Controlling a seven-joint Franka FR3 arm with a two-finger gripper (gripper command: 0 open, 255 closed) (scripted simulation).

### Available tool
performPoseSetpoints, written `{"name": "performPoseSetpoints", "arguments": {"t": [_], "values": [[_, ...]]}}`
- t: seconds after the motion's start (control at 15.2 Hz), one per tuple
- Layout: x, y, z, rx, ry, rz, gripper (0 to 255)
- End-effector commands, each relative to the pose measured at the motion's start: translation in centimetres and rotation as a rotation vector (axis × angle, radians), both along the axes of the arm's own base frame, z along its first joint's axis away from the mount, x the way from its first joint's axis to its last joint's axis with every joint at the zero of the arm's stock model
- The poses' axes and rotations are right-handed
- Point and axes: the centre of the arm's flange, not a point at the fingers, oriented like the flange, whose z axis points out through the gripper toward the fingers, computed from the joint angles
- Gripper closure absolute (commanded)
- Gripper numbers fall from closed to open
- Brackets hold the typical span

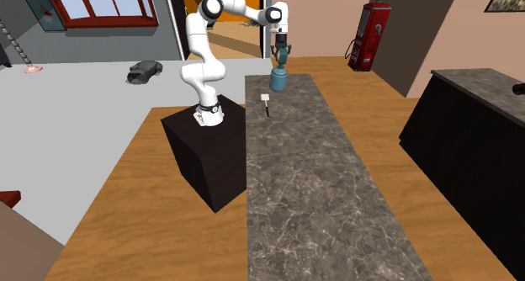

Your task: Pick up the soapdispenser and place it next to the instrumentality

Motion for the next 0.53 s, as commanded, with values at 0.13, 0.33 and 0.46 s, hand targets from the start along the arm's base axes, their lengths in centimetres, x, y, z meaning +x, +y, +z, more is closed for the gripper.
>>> {"name": "performPoseSetpoints", "arguments": {"t": [0.13, 0.33, 0.46], "values": [[0.1, 0.1, -2.1, 0.001, 0.000, 0.000, 255], [0.1, 0.1, -3.7, 0.001, 0.000, 0.000, 255], [0.1, 0.1, -4.6, 0.001, 0.000, 0.000, 255]]}}
